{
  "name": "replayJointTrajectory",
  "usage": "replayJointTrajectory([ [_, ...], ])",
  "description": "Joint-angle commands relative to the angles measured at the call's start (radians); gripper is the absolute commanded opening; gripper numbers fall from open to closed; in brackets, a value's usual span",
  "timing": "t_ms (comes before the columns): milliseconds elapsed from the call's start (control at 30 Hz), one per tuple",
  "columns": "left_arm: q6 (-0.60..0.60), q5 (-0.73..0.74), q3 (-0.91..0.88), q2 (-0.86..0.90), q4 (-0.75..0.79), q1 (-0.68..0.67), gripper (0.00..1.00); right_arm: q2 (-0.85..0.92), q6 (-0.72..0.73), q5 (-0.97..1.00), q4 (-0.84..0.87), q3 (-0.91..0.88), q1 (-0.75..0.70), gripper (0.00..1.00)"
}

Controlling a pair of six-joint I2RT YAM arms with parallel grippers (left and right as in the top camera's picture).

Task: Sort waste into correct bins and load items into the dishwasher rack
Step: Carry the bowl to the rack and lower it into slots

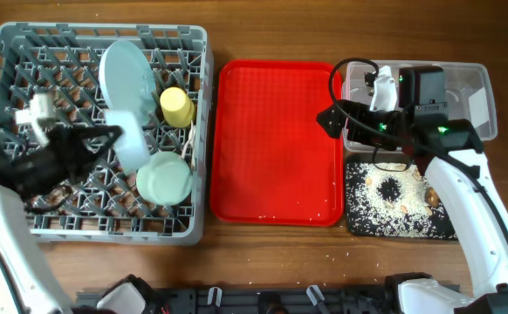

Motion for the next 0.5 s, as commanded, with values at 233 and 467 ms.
replayJointTrajectory([
  [233,0.254,0.291,-0.238,0.311,0.146,0.266,0.04,0.004,0.008,-0.018,0.003,0.01,0.002,1.0],
  [467,0.249,0.291,-0.255,0.438,0.139,0.267,0.04,0.004,0.008,-0.018,0.003,0.01,0.002,1.0],
])
